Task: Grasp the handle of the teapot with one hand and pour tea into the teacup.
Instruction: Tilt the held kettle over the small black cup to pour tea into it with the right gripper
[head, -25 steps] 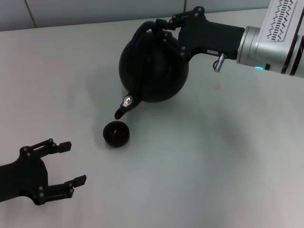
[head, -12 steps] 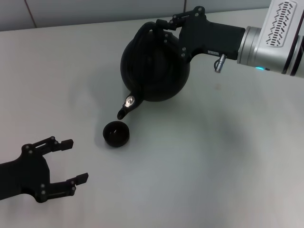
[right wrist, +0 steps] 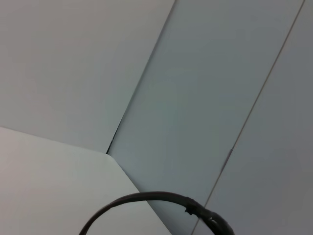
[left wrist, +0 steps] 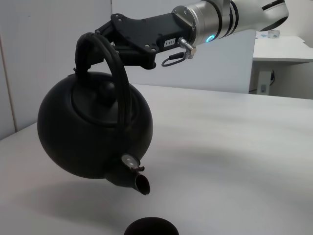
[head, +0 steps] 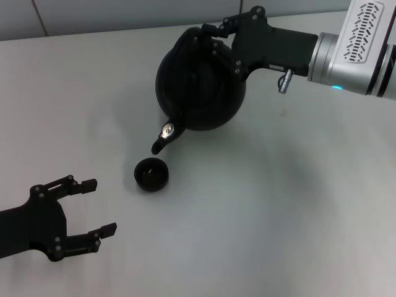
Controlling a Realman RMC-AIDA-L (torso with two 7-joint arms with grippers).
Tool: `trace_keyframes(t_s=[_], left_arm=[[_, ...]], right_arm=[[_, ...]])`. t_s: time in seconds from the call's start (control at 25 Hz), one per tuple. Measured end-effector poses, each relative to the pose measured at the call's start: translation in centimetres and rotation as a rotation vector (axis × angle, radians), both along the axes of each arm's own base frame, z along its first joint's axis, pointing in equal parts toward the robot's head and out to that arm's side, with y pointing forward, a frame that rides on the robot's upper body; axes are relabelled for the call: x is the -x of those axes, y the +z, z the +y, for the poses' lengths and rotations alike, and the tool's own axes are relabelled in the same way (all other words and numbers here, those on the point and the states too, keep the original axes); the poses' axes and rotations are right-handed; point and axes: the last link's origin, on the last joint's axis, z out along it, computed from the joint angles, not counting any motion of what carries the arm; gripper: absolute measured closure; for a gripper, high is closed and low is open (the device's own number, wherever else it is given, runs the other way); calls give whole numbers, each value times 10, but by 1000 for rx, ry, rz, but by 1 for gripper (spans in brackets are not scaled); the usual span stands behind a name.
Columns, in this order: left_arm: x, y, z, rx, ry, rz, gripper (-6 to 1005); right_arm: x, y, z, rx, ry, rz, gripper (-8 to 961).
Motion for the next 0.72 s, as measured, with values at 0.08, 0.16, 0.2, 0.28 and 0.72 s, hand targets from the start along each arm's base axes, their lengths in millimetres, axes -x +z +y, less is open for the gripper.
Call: trace_keyframes(t_s=[0.08,0.16,0.2,0.28,0.72], left_arm=[[0,0,0,0,-1,0,156],[0,0,1,0,-1,0,156],[-1,0,1,-1,-2,0,156],[-1,0,1,-2,-2,0,156],[1,-2,3,-9,14,4,156]], right_arm=[[1,0,0,1,3,-1,851],[2,-1,0,3,10,-7,851],[3,-1,0,5,16,-11,851],[4,-1,0,6,22,-18,852],[6,-2,1,-1,54,-47,853]])
